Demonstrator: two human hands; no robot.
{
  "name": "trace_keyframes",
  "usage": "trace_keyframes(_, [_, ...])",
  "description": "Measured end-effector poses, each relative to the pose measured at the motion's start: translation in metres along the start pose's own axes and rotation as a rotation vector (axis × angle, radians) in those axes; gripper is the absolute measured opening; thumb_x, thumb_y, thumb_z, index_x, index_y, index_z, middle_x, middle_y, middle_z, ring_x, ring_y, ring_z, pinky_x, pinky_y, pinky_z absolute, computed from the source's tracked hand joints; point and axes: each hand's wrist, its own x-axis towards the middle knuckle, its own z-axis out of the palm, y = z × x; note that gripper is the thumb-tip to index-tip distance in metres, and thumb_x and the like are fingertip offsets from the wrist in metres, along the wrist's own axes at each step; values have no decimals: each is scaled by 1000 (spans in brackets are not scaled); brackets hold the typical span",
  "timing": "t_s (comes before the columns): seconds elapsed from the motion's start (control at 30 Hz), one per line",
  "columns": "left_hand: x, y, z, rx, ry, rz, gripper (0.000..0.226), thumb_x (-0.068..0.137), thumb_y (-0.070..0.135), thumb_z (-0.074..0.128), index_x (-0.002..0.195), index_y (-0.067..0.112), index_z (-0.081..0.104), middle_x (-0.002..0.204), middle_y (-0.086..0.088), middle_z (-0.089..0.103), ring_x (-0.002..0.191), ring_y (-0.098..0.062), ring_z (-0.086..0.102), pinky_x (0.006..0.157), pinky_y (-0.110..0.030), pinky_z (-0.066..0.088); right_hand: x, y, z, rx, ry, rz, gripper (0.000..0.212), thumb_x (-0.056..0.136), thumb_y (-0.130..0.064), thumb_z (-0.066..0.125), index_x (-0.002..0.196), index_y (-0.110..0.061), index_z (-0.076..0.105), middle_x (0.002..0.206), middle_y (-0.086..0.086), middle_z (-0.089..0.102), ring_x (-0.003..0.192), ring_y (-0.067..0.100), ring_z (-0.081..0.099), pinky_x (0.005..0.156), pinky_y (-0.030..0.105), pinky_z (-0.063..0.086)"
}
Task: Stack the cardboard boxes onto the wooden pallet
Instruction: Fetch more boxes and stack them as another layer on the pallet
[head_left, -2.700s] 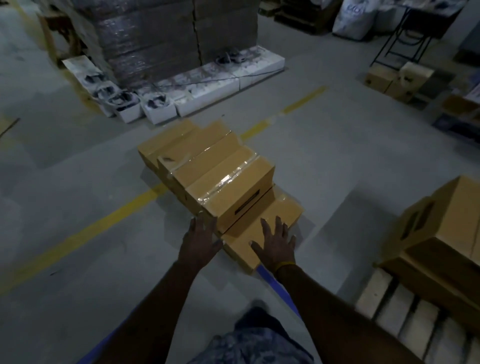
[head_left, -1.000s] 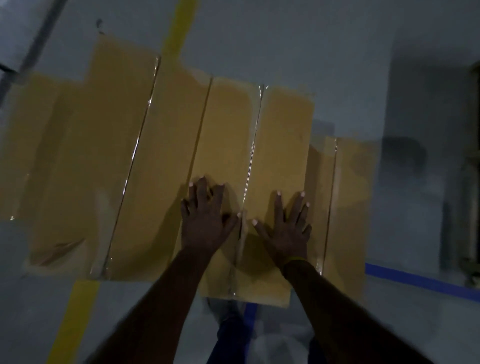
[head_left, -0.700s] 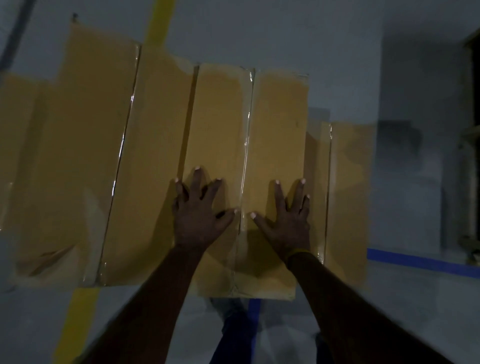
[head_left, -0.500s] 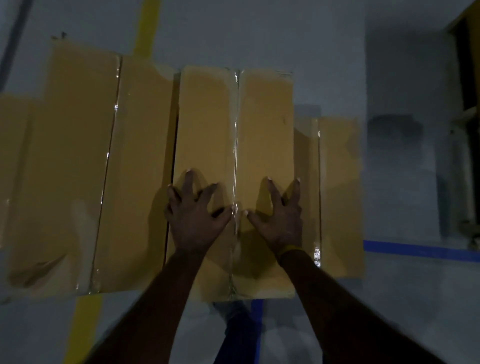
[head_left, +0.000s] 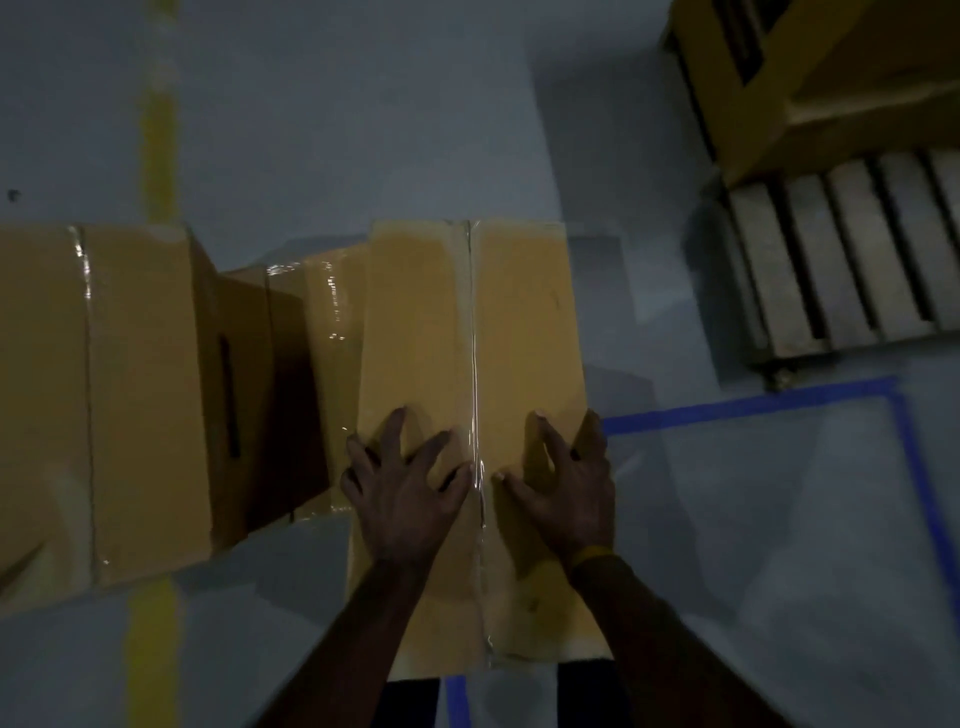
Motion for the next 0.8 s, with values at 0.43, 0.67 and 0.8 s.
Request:
trace_keyframes(0.43, [-106,345,-123,-102,-81,226,54,78,74,57,126,50,60,157,8,27,139,-42,24,101,-54,34,-89,176,-342,-17,210,126,81,73,-72,69,144,-47,37,161,9,3,131,42,39,106,51,41])
trace_keyframes(0.67, [-132,492,-152,-206,-116,320,55,78,73,59,126,47,61,158,7,26,140,-39,21,106,-53,26,-98,253,-473,-52,307,183,81,71,-71,70,143,-47,40,160,10,7,129,43,41,104,51,41])
trace_keyframes(0.8, [-131,561,-156,-233,-143,378,55,79,73,57,128,47,60,158,6,25,139,-38,22,104,-52,27,-94,292,-527,-70,358,231,80,72,-71,70,142,-47,42,161,8,5,129,44,41,104,51,42])
